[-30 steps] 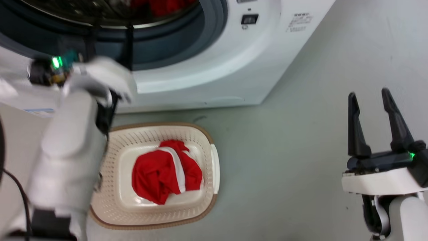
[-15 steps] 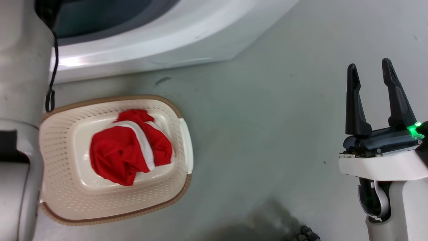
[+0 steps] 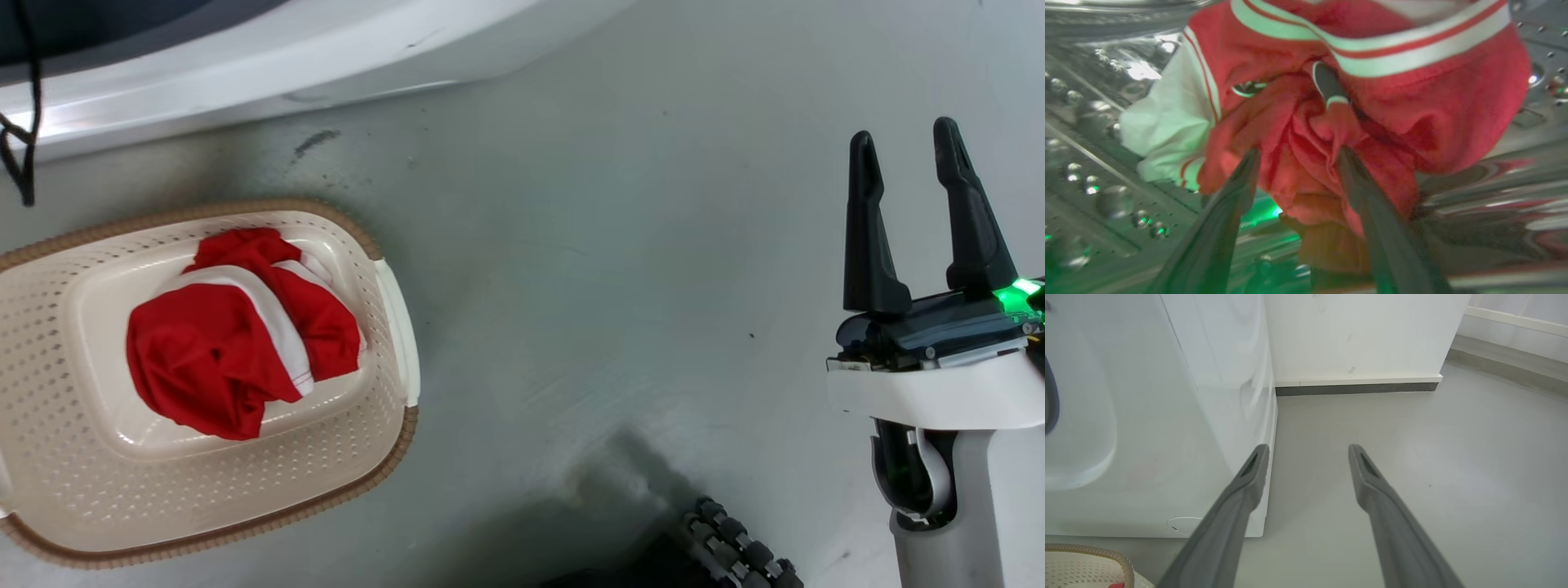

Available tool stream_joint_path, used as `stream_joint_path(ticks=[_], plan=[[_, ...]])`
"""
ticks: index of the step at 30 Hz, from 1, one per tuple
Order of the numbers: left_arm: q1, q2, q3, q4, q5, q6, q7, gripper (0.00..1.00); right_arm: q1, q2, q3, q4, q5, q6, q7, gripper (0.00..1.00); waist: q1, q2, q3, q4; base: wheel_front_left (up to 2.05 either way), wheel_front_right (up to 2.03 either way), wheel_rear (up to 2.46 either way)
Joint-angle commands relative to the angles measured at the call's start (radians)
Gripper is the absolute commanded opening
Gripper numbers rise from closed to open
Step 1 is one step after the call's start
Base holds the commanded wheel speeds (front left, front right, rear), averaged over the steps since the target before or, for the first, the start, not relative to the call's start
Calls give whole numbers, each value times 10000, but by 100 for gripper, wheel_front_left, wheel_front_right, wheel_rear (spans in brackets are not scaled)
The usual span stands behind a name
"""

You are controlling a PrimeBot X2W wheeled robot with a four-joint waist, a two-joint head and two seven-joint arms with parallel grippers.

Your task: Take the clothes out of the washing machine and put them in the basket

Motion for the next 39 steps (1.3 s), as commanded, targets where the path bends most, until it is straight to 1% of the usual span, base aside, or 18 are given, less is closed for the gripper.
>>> stream_joint_path(ticks=[1, 3, 11, 12, 13, 14, 23, 26, 31, 36, 39], plan=[[-105, 36, -102, 102, -41, -2, 81, 100, -142, 18, -6, -34, 109, -7, -24, 100, -2, 0, 150, -115, 0, 0, 0], [-213, 86, -182, 216, -86, -2, 134, 100, -171, 18, -7, -44, 140, -7, -24, 100, -2, 0, 245, -157, 0, 0, 0], [-187, -124, -449, 637, -61, 10, 36, 100, -135, 17, 4, -65, 226, -7, -24, 100, -2, 0, 384, -249, 0, 0, 0], [-217, -135, -479, 625, -49, 9, -36, 82, -131, 17, 11, -63, 234, -7, -24, 100, -2, 0, 395, -254, 0, 0, 0], [-291, -98, -485, 605, -28, 30, -158, 7, -136, 17, 15, -56, 239, -7, -24, 100, -2, 0, 404, -259, 0, 0, 0], [-340, -61, -503, 616, 0, 24, -232, 0, -147, 17, 22, -43, 242, -7, -24, 100, -2, 0, 408, -266, 0, 0, 0], [-422, -18, -432, 725, -142, 131, -1098, 0, -141, 17, -70, 66, 113, -7, -24, 100, -2, 0, 141, -141, 0, 0, 0], [-175, -73, -367, 765, -280, 105, -1641, 0, -126, 15, -138, 94, 21, -7, -24, 100, -2, 0, -125, 26, 0, 0, 0], [436, -299, -367, 634, -547, 31, -2869, 0, 16, 14, -255, 164, -231, -7, -24, 100, -2, 0, -709, 448, 0, 0, 0], [1383, -662, -413, 487, -988, 2, -4003, 0, 175, 14, -273, 283, -540, -7, -24, 100, -2, 0, -1404, 931, 0, 0, 0], [2080, -837, -628, 206, -1280, -4, -4573, 0, 277, 9, -266, 335, -705, -7, -24, 100, -2, 0, -1812, 1192, 0, 0, 0]])
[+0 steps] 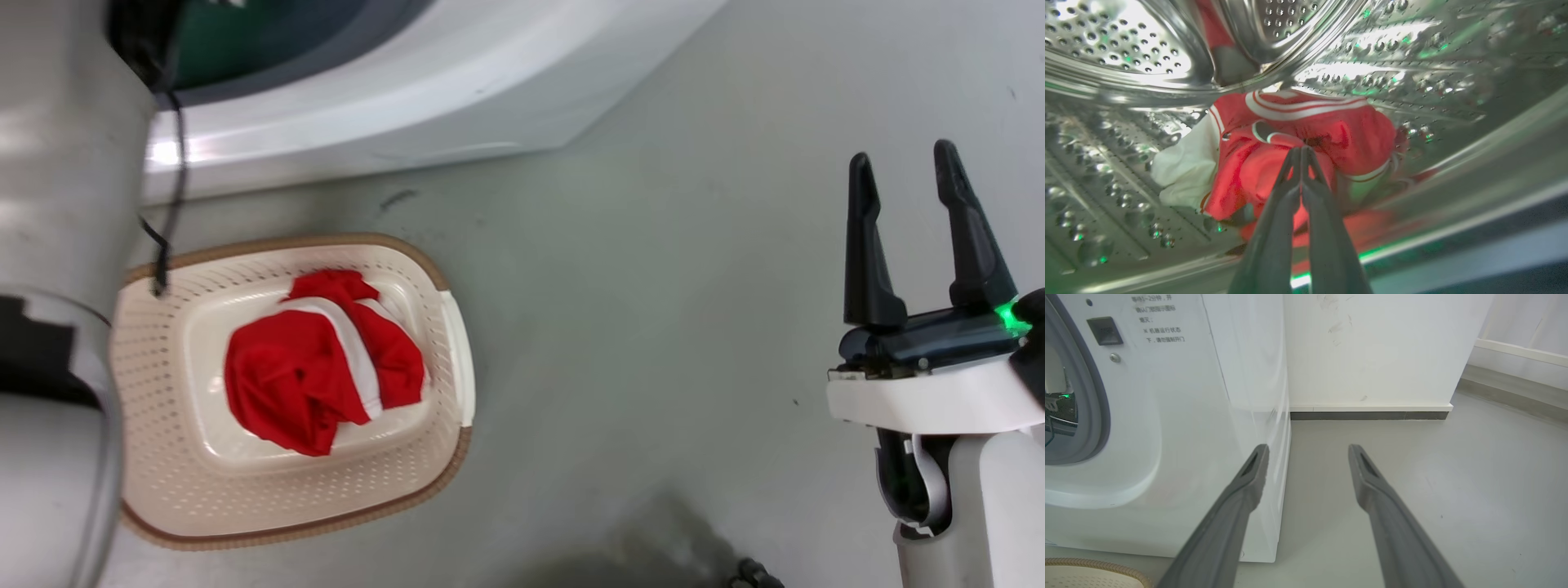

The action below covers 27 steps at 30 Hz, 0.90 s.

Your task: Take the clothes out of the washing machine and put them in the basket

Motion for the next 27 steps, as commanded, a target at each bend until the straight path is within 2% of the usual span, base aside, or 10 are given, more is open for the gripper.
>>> stream_joint_path(ticks=[1, 6, 16, 27], plan=[[272, -26, -84, -110, -62, -13, -148, 0, 116, 0, -1, 38, -82, -7, -24, 100, 0, 0, -442, 367, 0, 0, 0], [1422, -40, -549, -662, -594, -12, -830, 0, 417, -2, -43, 198, -297, -7, -24, 100, 0, 0, -1133, 737, 0, 0, 0], [2804, 235, -1548, -1564, -1104, -14, -1331, 0, 924, 1, -47, 391, -562, -7, -24, 100, 0, 0, -2087, 1095, 0, 0, 0], [4306, 495, -1804, -3014, -1186, 123, -2122, 0, 1710, 1, -94, 541, -762, -7, -24, 100, 0, 0, -3554, 1413, 0, 0, 0]])
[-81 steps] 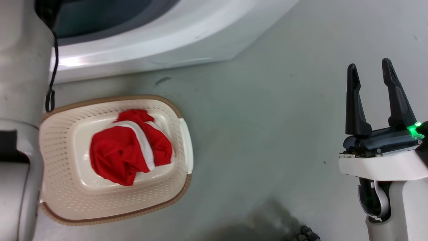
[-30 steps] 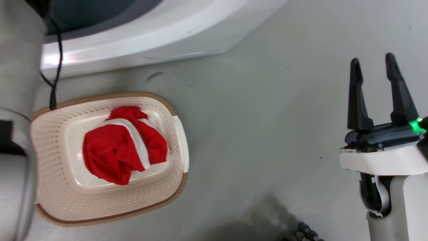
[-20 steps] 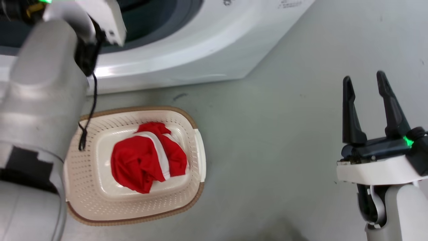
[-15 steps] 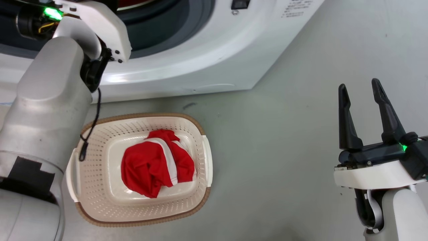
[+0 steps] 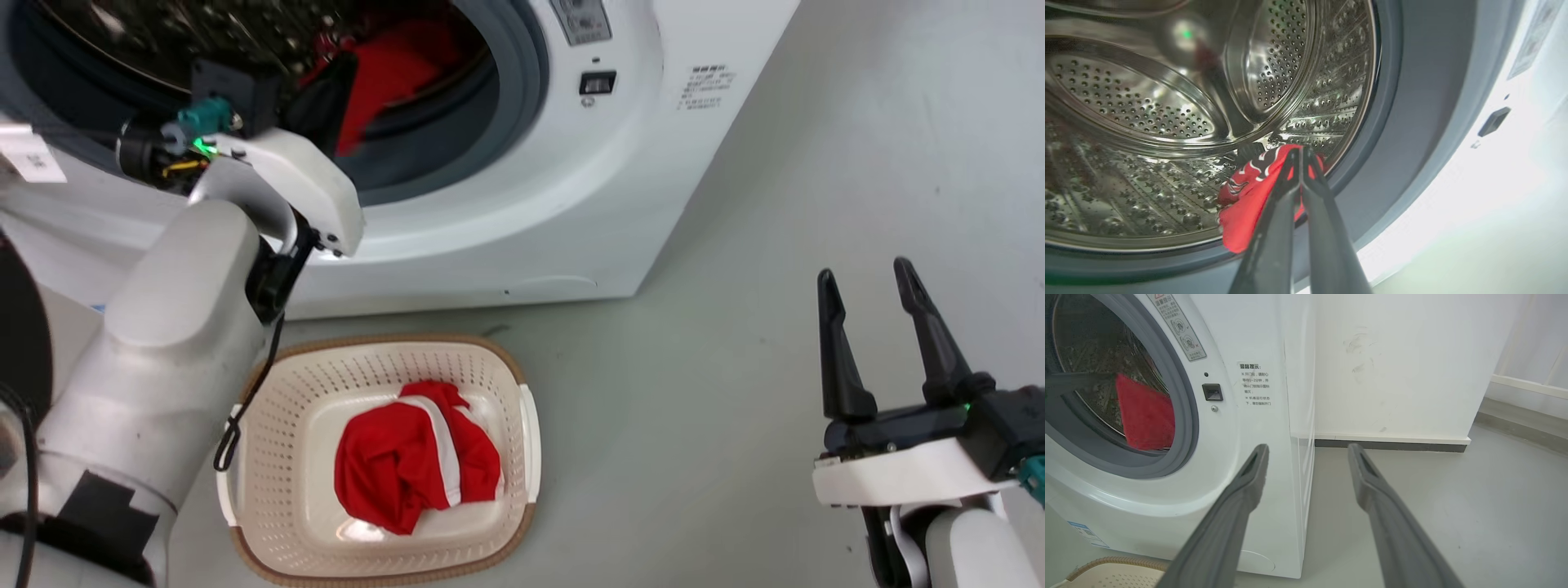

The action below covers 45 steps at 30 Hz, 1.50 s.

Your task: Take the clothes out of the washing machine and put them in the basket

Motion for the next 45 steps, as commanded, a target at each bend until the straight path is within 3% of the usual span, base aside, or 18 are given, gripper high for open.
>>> stream_joint_path(ticks=[1, 11, 27, 35, 45], plan=[[174, 61, 27, -248, 72, 72, -74, 0, 145, 3, -18, 23, -41, -7, -24, 100, 2, -1, -362, 164, 0, 0, 0], [1308, 921, 186, -3369, 106, 1015, 78, 0, 655, 5, -50, 110, -117, -7, -24, 100, 2, -1, -1214, 527, 0, 0, 0], [2493, 2552, 552, -8478, 401, 2710, 1256, 0, 1111, 3, -52, 267, -110, -7, -24, 100, 2, -1, -2080, 833, 0, 0, 0], [3092, 3006, 478, -10074, 584, 3312, 1669, 0, 1288, 3, -58, 298, -81, -7, -24, 100, 2, -1, -2316, 954, 0, 0, 0], [4502, 3211, 36, -10876, 510, 3758, 1748, 0, 1126, 3, -58, 209, -104, -7, -24, 100, 2, -1, -2032, 969, 0, 0, 0]])
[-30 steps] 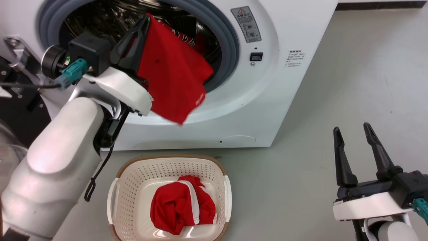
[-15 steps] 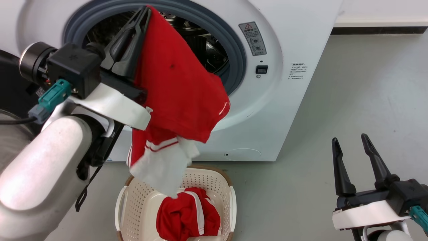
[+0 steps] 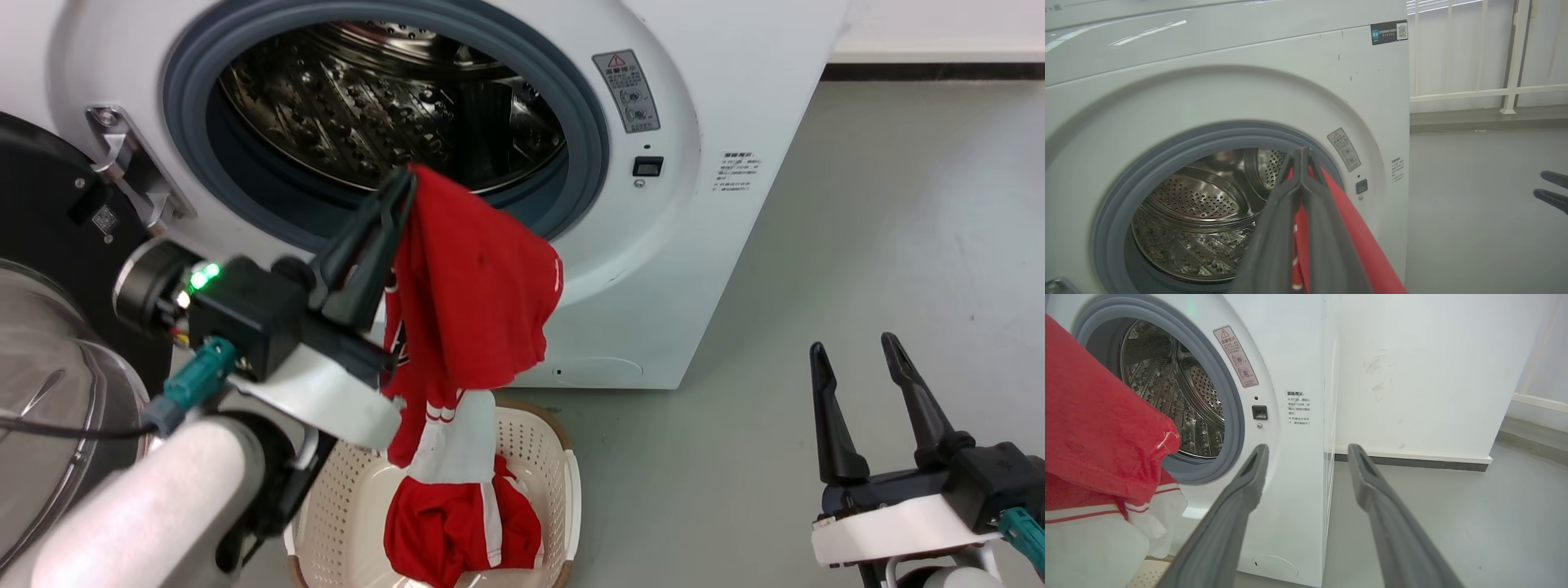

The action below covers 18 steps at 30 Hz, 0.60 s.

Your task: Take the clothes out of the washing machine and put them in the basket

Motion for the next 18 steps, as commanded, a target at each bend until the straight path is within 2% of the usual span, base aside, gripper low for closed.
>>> stream_joint_path(ticks=[1, 6, 10, 13, 18], plan=[[171, 49, -2, -44, -2, 71, -40, 0, -136, 3, 5, -33, -38, -7, -24, 100, 1, -1, 109, -16, 0, 0, 0], [1181, 144, -306, 104, -242, 172, -197, 0, -296, 5, -97, -104, -136, -7, -24, 100, 1, -1, 565, -13, 0, 0, 0], [1753, -60, -518, 597, -509, 78, -431, 0, -498, 5, -198, -179, -231, -7, -24, 100, 1, -1, 1038, 14, 0, 0, 0], [1964, -220, -755, 1309, -587, -151, -551, 0, -695, 5, -217, -254, -273, -7, -23, 100, 1, -1, 1509, 2, 0, 0, 0], [1785, -878, -1106, 3080, -867, -728, -740, 0, -1191, 5, -219, -392, -384, -7, -23, 100, 1, -1, 2419, -87, 0, 0, 0]])
